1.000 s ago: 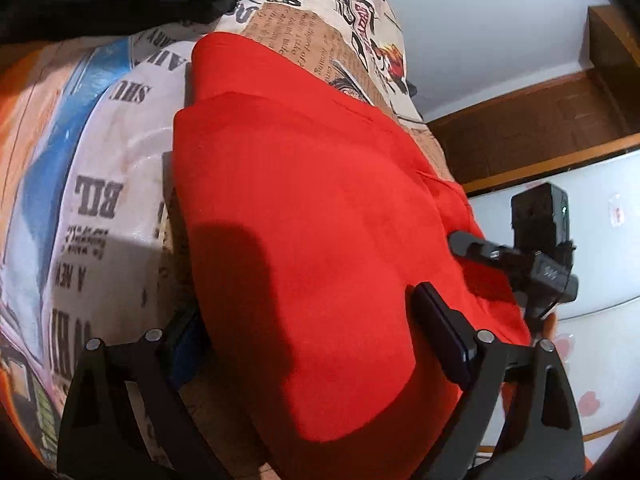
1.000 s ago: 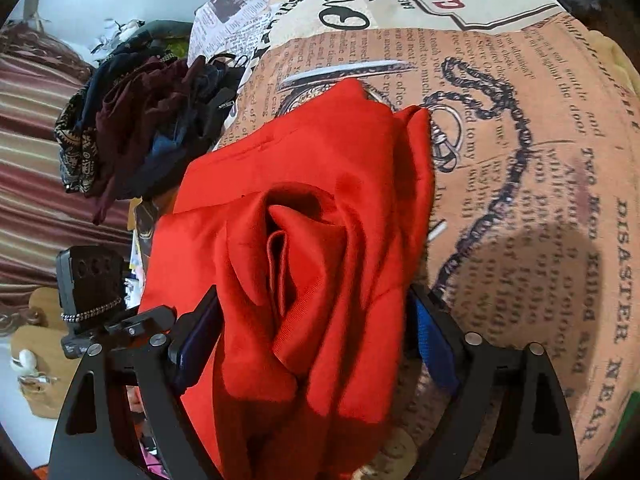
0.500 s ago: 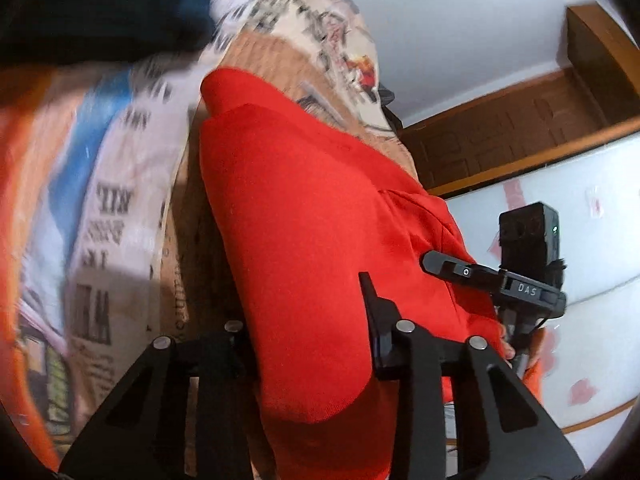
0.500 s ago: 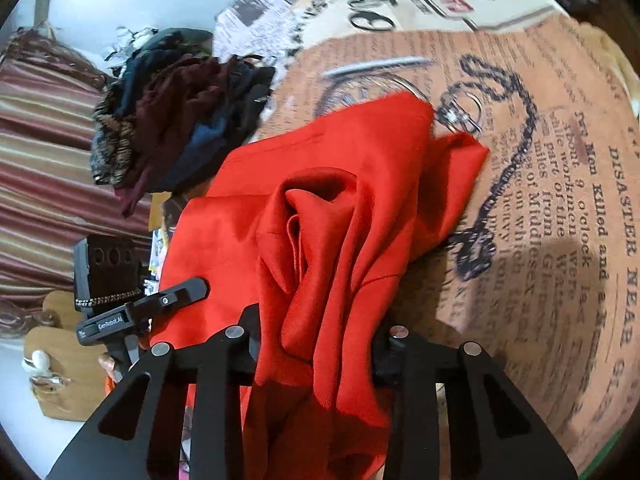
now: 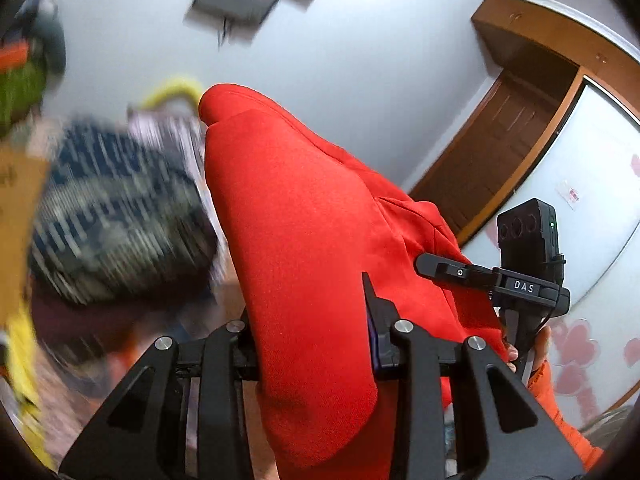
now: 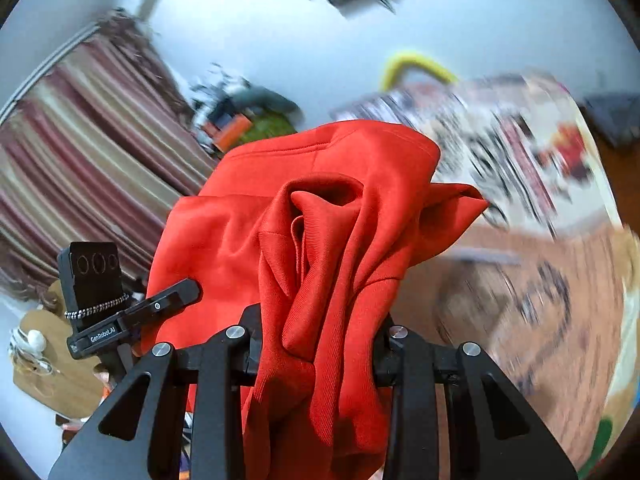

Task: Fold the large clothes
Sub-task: 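Grasp the red jacket bundle with the right gripper while the left gripper pinches its other side, then lift the red jacket bundle with both grippers onto the clothes stack and release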

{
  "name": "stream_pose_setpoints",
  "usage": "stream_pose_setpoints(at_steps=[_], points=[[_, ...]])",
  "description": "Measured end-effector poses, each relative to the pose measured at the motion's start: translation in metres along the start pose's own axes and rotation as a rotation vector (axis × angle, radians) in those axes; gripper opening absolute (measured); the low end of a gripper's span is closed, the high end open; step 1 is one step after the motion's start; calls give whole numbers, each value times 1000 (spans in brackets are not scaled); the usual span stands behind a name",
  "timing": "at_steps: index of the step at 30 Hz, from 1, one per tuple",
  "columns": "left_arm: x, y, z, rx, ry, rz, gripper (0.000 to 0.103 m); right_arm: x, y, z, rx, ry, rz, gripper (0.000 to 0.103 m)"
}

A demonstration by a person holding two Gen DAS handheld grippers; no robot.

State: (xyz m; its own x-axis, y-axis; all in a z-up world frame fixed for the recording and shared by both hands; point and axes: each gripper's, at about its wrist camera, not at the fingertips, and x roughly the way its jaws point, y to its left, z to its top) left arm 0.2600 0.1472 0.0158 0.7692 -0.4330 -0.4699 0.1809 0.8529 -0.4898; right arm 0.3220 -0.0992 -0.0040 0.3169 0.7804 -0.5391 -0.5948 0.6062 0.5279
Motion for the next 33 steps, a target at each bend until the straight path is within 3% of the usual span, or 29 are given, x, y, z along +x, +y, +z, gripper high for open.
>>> stream_pose_setpoints(at_steps=[6,12,16,18,20,22,24,29,33], points=[[-50,42,80,31,-108,88,34,50,53,67,-80,-71,67,29],[-28,122,126,-27,-111,172,35,132,56,104,-58,-56,119,29],[22,197,123,-61,-10,283,39,208,51,108,-83,6,25,30],[50,232,104,-108,67,344,50,242,41,104,-86,65,-37,31],[58,258,97,-187,71,306,57,266,23,92,-58,123,-85,34],[57,278,92,-272,57,224,61,269,8,90,-32,123,-68,41],[52,280,93,-276,36,227,67,262,5,90,-24,103,-62,52],[35,231,94,-95,10,470,69,213,31,91,-103,62,-171,52],[11,183,92,40,-25,551,69,163,62,84,-194,-23,-221,52]])
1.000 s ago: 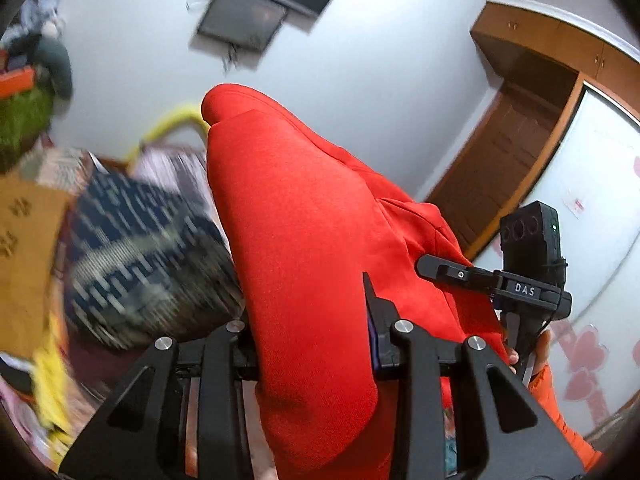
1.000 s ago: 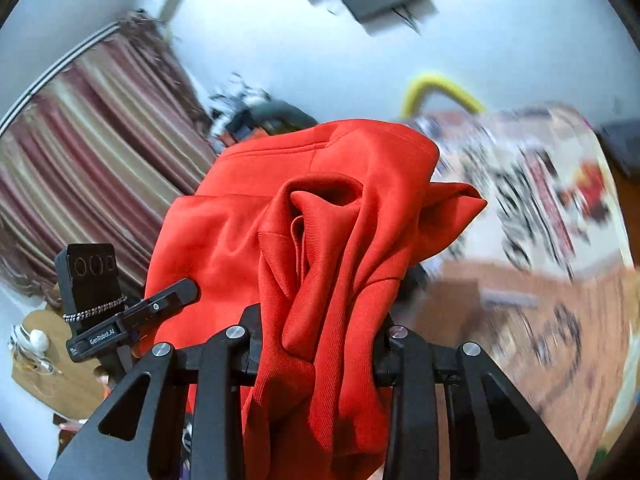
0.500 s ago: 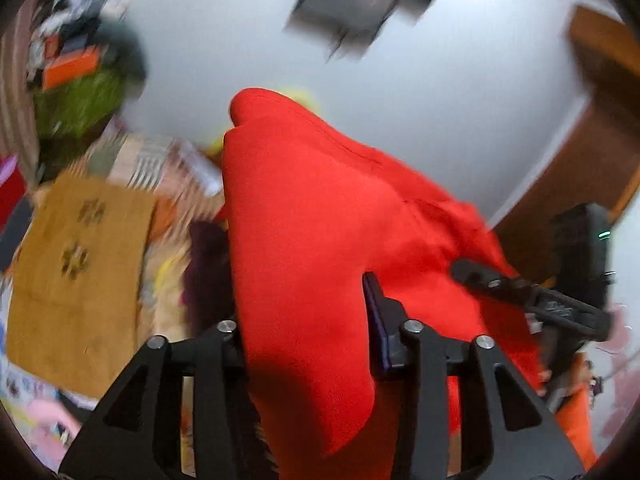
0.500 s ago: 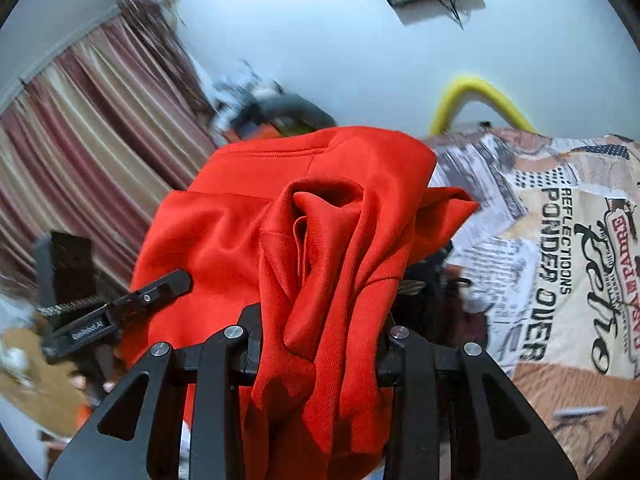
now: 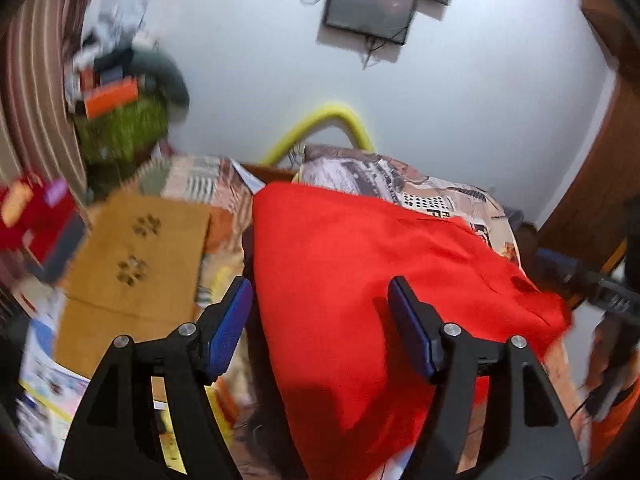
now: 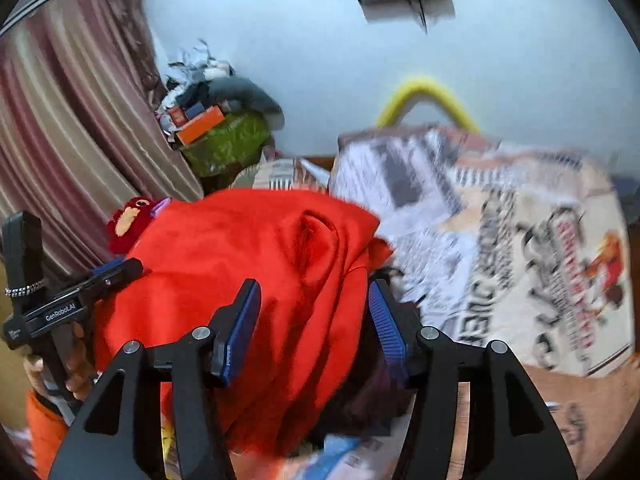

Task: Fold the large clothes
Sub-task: 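Lift the red jacket bundle with both grippers onto the clothes stack and release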

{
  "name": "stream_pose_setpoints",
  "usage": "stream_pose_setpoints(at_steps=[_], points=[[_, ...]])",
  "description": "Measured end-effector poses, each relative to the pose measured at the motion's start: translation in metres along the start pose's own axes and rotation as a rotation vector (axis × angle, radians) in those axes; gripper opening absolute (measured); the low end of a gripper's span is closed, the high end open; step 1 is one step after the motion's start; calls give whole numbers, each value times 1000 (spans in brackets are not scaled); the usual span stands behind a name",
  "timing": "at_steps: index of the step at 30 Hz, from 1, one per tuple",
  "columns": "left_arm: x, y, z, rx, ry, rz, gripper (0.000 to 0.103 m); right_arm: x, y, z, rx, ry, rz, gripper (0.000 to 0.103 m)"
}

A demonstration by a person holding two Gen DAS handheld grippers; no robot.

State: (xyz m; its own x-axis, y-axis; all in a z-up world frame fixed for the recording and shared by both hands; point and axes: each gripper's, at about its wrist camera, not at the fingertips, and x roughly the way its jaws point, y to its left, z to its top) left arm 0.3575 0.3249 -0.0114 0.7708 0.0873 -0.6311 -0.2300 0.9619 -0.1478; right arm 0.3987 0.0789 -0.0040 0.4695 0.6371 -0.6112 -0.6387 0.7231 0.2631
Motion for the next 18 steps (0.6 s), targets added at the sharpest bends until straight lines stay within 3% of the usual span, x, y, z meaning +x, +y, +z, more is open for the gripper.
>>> stream_pose_setpoints(at_steps=[3,10,18], points=[[-44,-21,-6,41,-72,16,69,-39,11,-5,-25,-63,5,52],[-165,-58,-32,53,-248,-34,69,-143,47,-31,-86,-261,59,52],[-294,-105,-101,134,-529,-45,69,-243,97,-92,-187,-512,68,52]])
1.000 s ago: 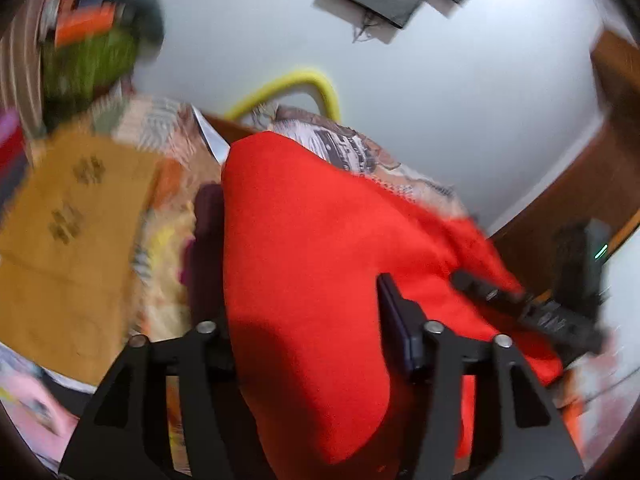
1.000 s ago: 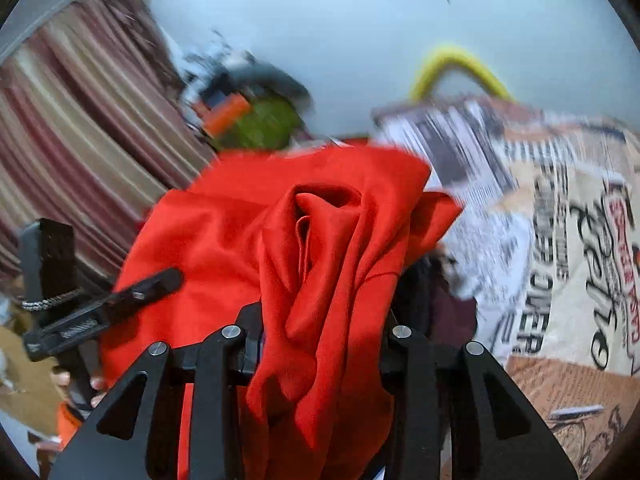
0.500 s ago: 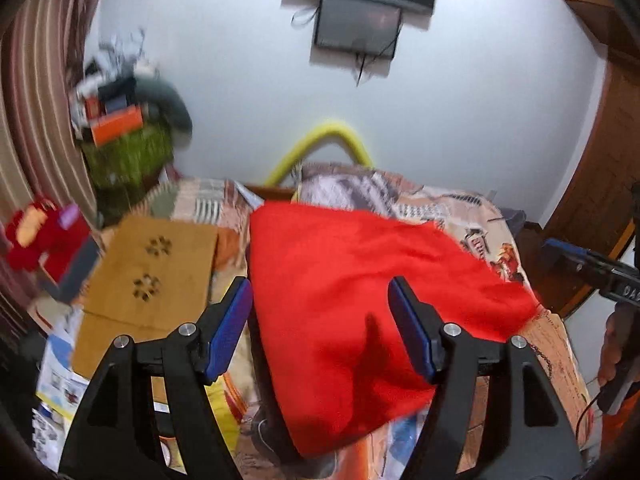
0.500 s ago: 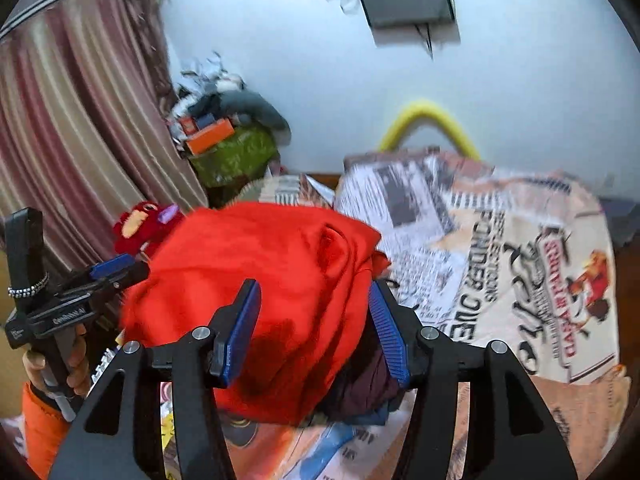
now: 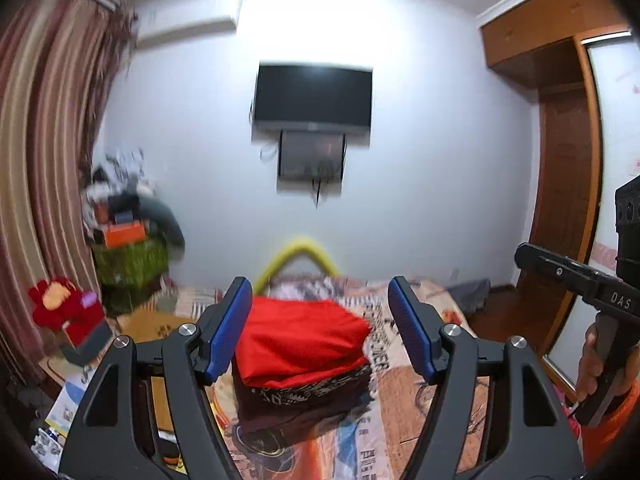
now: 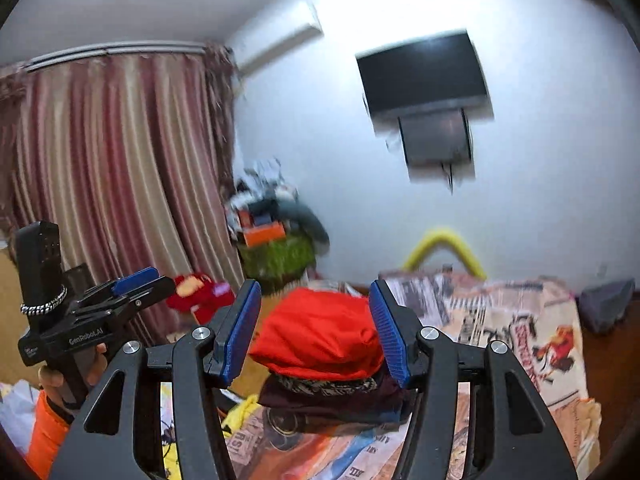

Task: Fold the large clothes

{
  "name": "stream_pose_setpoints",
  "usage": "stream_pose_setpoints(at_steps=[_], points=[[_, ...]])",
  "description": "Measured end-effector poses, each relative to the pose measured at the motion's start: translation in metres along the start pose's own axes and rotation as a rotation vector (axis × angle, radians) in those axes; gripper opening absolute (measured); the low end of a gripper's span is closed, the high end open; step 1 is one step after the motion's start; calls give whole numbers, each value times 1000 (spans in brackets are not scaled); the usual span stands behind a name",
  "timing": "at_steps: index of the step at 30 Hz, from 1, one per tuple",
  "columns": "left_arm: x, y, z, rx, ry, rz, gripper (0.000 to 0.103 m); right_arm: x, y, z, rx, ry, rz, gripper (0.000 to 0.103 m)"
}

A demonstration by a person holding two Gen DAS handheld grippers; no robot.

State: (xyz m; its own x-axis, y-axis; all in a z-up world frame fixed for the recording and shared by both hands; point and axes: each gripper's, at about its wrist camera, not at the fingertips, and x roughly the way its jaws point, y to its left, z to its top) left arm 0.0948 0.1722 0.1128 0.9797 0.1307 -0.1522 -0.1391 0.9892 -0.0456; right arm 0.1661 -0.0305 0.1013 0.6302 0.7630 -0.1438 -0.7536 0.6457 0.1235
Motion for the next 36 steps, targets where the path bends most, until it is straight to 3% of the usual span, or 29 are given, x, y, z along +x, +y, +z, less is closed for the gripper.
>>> stream_pose_setpoints(at_steps=[6,11,13,15,21,36], points=[[-60,-30,-26,37,-124,59,69,-43,38,-24,-63,-107,-33,52],[-81,-41,-53,43,-156,106,73,-38,44,-45,-93,-116,-89,54],[-85,-43,-64,46,-166,134,83,-37,44,-52,-87,-109,-100,62],[-88,-42,-72,30,-173,143,99,-35,44,-57,-79,-105,-119,78],[-88,-45,-86,49,-158,189,102,-37,41,-64,-80,-112,-161,102],[-86,-48,-99,42,-150,171,102,-47,42,-83,-101,-74,-190,102]])
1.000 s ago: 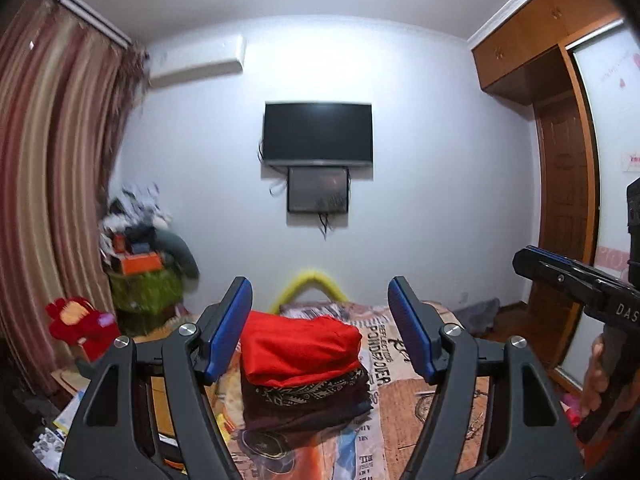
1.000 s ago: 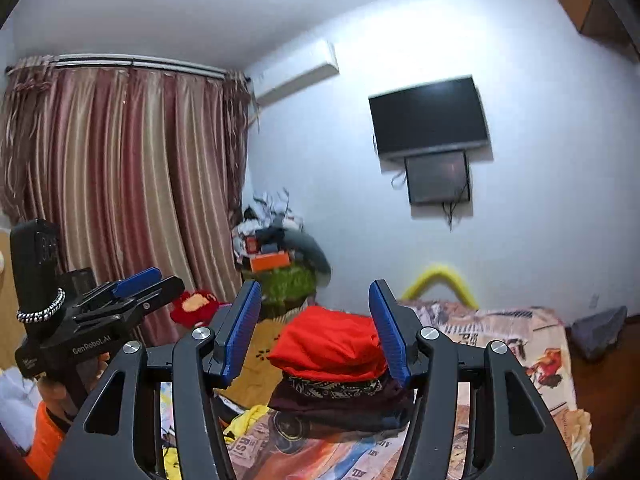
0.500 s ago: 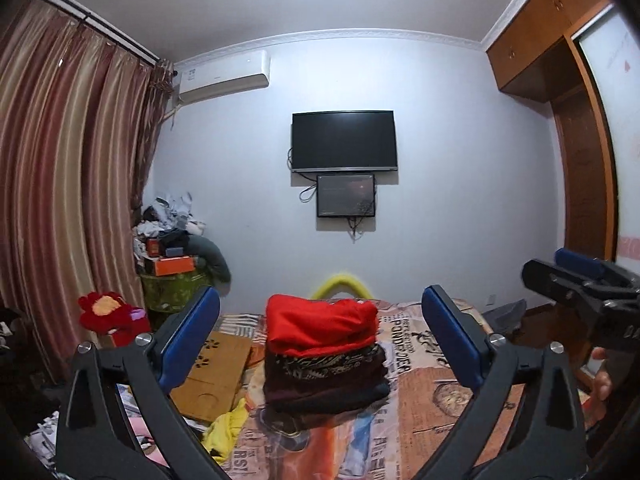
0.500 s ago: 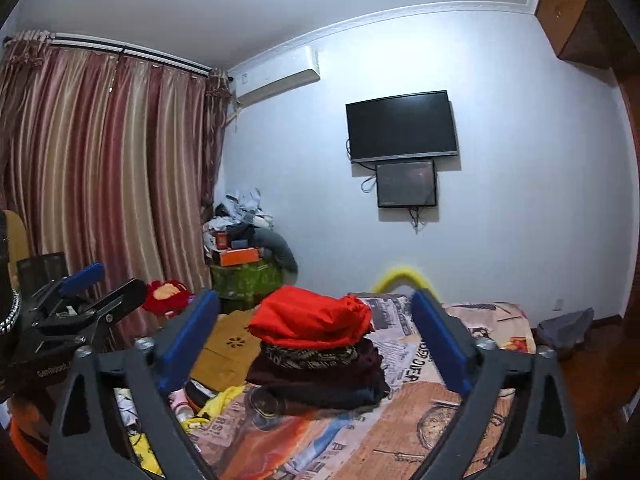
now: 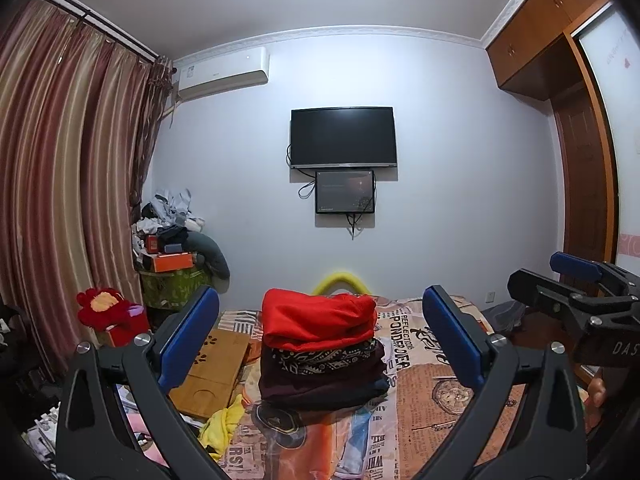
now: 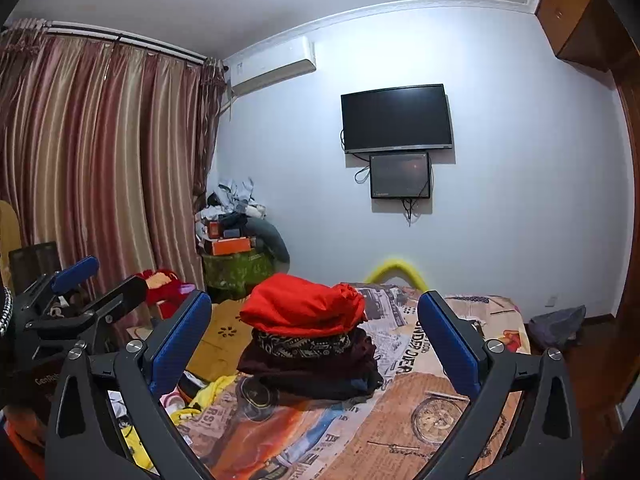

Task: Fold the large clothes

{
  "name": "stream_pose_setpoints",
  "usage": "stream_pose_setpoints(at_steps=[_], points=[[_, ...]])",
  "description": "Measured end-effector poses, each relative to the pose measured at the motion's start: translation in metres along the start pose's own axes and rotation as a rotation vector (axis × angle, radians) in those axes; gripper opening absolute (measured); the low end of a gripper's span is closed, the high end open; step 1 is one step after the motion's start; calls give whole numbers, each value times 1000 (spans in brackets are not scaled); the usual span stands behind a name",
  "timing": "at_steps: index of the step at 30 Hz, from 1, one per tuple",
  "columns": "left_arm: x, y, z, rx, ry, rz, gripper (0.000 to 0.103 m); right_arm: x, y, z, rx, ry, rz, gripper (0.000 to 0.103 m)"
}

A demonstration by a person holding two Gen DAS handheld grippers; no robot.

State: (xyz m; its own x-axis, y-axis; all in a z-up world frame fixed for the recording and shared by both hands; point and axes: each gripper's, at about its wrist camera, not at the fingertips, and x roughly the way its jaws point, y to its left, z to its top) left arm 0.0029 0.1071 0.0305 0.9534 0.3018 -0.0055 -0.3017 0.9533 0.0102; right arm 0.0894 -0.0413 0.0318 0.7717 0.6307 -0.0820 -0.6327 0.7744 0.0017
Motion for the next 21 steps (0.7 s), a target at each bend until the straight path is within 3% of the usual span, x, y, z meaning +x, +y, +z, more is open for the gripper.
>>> stream_pose_setpoints(at_steps=[21], points=[[7,9,-4,-46,38,-14,102,-10,1,-2,-10,32,-12,102]])
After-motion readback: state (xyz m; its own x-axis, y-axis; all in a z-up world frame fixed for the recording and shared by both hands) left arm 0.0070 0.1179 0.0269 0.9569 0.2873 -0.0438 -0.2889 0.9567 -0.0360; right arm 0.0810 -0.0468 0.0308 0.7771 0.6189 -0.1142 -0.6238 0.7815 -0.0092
